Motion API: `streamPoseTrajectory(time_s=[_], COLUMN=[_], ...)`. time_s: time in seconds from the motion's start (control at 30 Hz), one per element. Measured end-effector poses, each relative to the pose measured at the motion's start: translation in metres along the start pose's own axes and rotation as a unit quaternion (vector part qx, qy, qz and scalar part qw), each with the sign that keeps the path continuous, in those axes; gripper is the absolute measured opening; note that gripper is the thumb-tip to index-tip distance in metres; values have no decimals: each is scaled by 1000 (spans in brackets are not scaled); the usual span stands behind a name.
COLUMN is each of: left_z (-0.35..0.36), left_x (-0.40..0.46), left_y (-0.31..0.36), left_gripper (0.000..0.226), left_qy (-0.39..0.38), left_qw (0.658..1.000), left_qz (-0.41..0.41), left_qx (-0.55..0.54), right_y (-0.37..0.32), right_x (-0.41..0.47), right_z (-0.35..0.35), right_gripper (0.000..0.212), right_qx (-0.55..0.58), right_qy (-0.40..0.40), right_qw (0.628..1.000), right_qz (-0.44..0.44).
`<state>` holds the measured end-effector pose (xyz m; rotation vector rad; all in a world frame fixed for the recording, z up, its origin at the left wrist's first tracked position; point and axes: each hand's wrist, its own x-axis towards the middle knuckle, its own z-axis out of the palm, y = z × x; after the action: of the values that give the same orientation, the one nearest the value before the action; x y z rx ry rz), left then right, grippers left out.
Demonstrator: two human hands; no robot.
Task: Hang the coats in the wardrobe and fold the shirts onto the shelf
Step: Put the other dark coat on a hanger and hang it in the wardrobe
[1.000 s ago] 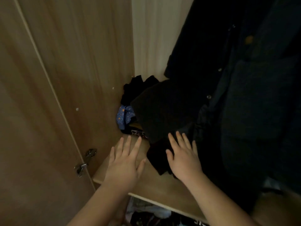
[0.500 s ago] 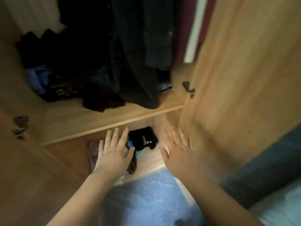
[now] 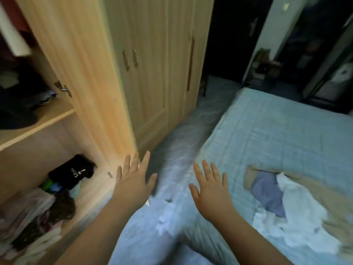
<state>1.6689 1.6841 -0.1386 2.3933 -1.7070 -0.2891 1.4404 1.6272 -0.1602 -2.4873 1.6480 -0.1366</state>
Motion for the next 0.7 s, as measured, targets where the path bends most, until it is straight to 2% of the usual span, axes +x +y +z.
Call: streamPoseTrajectory(time_s=[0.1,0.2,0.33,0.53,0.7], left_z=[41,79,116,161,192], left_x=[-6,-17,-30,-42,-30], left_y=[106,201,290,373,402], left_gripper=[70,82,82,71,71], left_qy=[-24,-51,-80,-132,-162], left_qw=[998,986,968,941,930], left_qz=[62,157,237,310,325], left_qx=[-17,16,27,43,61], right_y=[104,195,277,349,382], right_x=[-48,-96,-164,-228,-238], right_z=[-13,-28,-30,-17,-8], right_gripper=[67,74,76,67,65], right_qx=[0,6,13,27,39], right_qy=[4,-1,17,-10,-48], right_qw=[998,989,973,939,925], right_qz=[66,149,231,343,376])
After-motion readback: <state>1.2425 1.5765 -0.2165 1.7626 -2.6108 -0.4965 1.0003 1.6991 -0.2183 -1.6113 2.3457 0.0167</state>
